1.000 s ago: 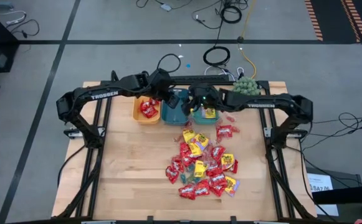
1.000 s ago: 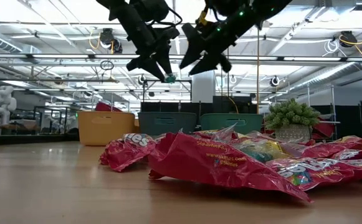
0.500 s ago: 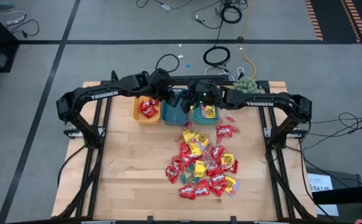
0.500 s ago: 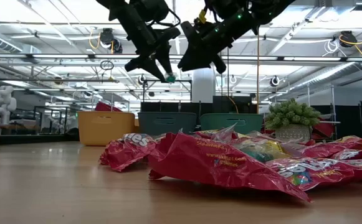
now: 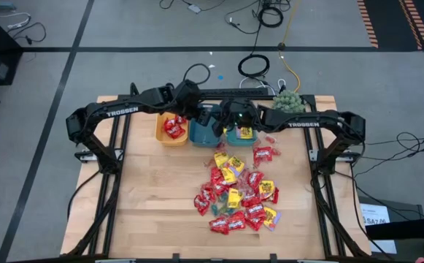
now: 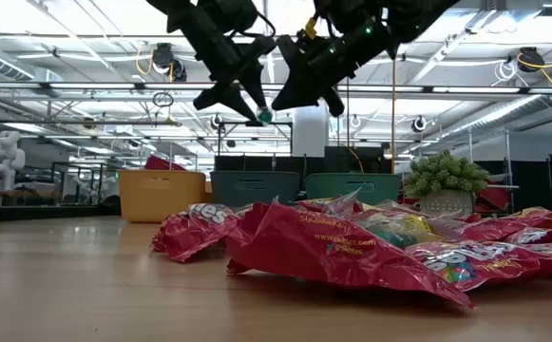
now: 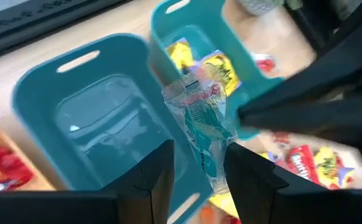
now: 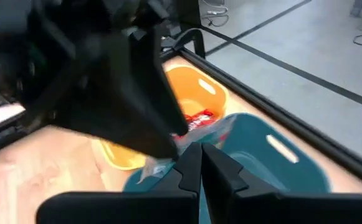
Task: Sort candy
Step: Put the transparent blue gummy into the blue bin, then put the yellow candy into the green bin
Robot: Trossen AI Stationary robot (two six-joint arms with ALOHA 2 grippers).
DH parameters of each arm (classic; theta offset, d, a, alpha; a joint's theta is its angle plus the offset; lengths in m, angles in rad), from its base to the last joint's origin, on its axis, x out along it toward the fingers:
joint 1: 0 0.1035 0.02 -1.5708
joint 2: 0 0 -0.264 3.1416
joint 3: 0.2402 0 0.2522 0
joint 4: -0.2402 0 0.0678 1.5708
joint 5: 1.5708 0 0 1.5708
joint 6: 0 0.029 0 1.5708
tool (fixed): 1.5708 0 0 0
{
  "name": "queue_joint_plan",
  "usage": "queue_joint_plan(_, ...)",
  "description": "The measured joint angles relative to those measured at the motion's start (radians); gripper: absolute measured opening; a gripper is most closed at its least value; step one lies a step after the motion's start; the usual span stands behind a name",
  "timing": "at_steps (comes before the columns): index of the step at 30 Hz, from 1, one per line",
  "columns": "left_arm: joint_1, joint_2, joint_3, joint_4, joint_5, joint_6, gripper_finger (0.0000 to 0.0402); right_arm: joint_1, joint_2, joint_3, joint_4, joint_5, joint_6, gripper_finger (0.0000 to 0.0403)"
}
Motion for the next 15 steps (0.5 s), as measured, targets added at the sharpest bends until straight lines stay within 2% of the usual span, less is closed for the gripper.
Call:
queue_joint_plan(6,0.0,0.0,0.0,0.072,0.085,0.0,0.0144,0.016,-0.02,-0.158,0.281,0.008,0.063,0.0)
queue_joint_plan(15,0.003,-0.001,0.0,0.121,0.09,0.001,0.0144,0.023,-0.03,-0.198,0.233,-0.026,0.087,0.0)
